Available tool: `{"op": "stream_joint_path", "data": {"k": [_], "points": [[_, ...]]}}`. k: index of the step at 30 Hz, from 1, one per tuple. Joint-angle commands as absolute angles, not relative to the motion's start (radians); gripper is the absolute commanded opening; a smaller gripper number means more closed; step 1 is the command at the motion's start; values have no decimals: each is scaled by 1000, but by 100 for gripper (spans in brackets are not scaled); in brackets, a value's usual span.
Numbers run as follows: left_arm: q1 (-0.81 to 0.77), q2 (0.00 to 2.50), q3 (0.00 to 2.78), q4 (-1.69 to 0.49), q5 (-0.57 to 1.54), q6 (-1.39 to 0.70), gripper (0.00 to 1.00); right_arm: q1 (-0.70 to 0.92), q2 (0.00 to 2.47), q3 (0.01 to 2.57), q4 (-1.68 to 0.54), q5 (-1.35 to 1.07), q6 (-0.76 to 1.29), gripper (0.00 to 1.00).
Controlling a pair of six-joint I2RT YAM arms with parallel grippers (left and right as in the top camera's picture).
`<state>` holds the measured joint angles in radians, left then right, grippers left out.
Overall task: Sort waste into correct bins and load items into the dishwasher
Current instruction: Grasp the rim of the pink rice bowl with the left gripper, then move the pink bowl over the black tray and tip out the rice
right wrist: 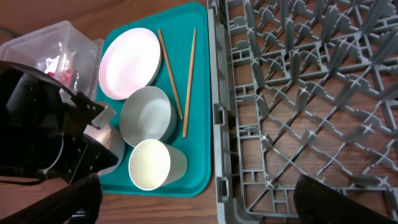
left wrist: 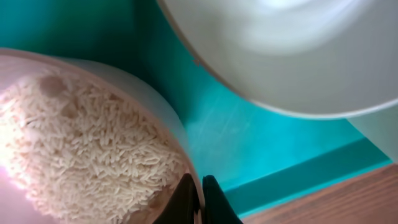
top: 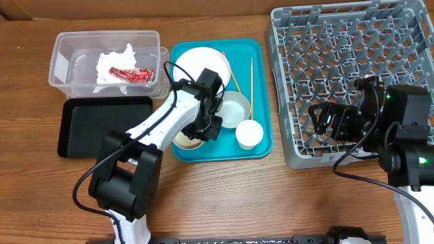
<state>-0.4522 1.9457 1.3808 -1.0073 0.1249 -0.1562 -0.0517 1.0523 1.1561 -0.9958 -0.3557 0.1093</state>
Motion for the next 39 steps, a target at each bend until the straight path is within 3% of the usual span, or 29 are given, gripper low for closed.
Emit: {"op": "stream_joint_path", "data": {"k": [1, 10, 19, 29, 39], "points": [[-452, 1956, 1410, -1066, 123, -157, 4, -56, 1050, 1180, -977, -361, 112, 100], [-421, 1956, 1719, -1354, 120, -165, 4, -56, 1050, 1180, -944, -361, 112, 100], [-262, 1897, 1901, -1537, 127, -144, 4, -56, 1050, 1180, -933, -361, 112, 100], [111, 1876, 1764, -1462, 423, 84, 4, -56, 1050, 1180, -936, -361, 113, 100], [413, 1876, 1463, -1204, 927, 191, 4, -56, 1050, 1180, -944, -390, 113, 100]]}}
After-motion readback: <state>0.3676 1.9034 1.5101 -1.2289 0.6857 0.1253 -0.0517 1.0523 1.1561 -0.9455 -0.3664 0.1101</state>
